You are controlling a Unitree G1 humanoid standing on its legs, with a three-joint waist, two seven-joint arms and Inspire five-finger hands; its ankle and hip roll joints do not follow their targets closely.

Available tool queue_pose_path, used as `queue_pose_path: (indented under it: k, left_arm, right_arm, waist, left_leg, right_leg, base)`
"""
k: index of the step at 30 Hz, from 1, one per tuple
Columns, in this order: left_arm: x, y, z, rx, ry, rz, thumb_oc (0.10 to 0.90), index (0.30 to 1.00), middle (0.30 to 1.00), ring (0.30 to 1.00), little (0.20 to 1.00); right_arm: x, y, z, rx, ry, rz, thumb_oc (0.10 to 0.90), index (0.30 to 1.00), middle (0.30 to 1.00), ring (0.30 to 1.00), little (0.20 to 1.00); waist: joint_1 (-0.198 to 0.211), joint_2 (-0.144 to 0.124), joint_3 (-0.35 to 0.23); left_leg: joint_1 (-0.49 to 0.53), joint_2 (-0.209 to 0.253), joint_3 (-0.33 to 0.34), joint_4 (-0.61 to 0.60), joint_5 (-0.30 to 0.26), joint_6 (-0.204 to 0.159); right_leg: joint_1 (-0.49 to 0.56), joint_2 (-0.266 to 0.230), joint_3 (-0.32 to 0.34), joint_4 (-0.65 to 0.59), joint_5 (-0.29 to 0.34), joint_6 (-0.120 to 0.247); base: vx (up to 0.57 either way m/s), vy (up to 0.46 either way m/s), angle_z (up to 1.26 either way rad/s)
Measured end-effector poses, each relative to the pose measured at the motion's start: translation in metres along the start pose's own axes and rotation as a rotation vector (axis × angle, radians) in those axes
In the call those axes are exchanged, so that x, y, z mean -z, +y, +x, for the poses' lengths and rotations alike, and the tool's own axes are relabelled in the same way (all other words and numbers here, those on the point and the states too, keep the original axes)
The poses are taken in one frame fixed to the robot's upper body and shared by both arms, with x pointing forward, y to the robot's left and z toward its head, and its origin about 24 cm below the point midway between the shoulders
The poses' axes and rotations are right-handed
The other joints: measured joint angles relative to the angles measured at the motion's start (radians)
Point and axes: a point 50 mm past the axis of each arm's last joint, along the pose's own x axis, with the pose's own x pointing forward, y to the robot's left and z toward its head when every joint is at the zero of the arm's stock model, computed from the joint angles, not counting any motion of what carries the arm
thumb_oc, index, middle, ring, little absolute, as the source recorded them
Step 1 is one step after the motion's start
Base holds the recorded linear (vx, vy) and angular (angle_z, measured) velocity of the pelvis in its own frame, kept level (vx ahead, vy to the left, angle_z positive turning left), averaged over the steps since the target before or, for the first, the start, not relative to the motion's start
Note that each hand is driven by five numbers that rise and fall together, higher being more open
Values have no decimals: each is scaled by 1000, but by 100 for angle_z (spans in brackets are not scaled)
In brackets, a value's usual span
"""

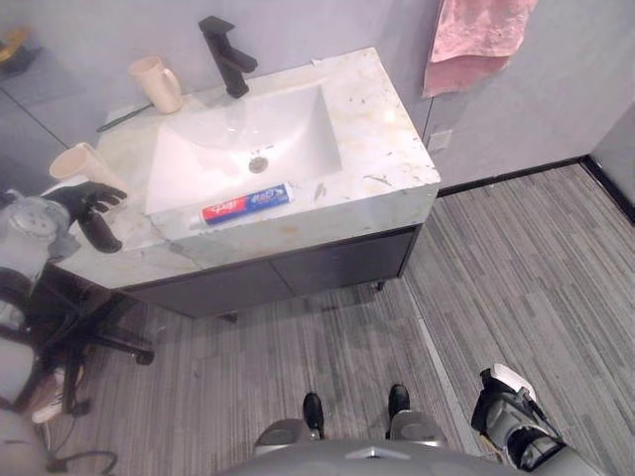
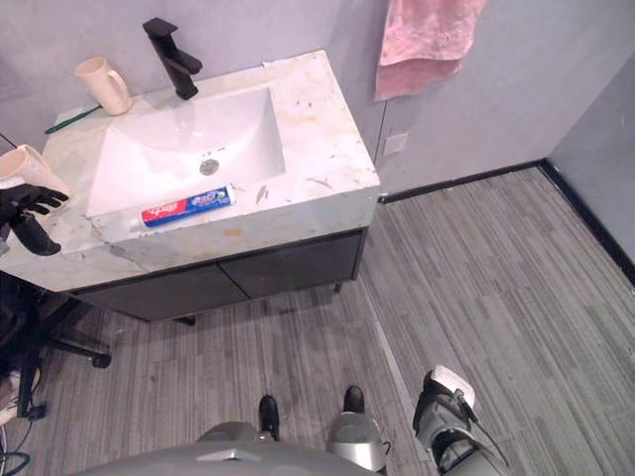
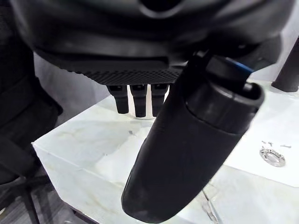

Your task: Organize the bathroom.

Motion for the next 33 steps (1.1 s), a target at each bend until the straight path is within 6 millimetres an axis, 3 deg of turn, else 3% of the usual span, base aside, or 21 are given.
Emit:
queue_pose_path:
  k: [6, 19, 24, 33]
  left_arm:
    - [-23, -4, 1, 10, -90, 33, 800, 900, 900, 900, 900]
    - [-30, -14, 5, 36, -111, 32, 800, 900, 900, 900, 900]
    - [-39, -44, 15, 116, -145, 5, 800, 900, 900, 900, 900]
    - [-45, -58, 16, 92, -196, 18, 800, 900, 900, 900, 900]
  right_arm:
    - [3, 1, 0, -2, 20, -8, 800, 900, 900, 900, 900]
    - [2, 0, 0, 8, 10, -41, 800, 900, 900, 900, 900]
    - [8, 4, -1, -2, 38, -54, 800, 900, 900, 900, 900]
    - [15, 11, -4, -19, 56, -64, 800, 900, 900, 900, 900]
  waist:
    - [-20, -5, -4]
    - [-46, -1, -14]
    - [-39, 4, -59]
    - [-28, 12, -68]
  left_leg:
    - [2, 0, 3, 0, 1, 0]
    - [5, 1, 16, 0, 1, 1]
    - [9, 1, 18, -4, 1, 1]
    - [8, 1, 22, -5, 3, 3]
  right_leg:
    - [0, 0, 3, 0, 5, -7]
    - [0, 1, 10, -4, 10, -9]
    - [0, 1, 11, -5, 10, -8]
    - [-1, -1, 14, -4, 13, -5]
  base:
    - [0, 0, 0]
    - [3, 0, -1]
    - [0, 0, 0]
    - [0, 0, 0]
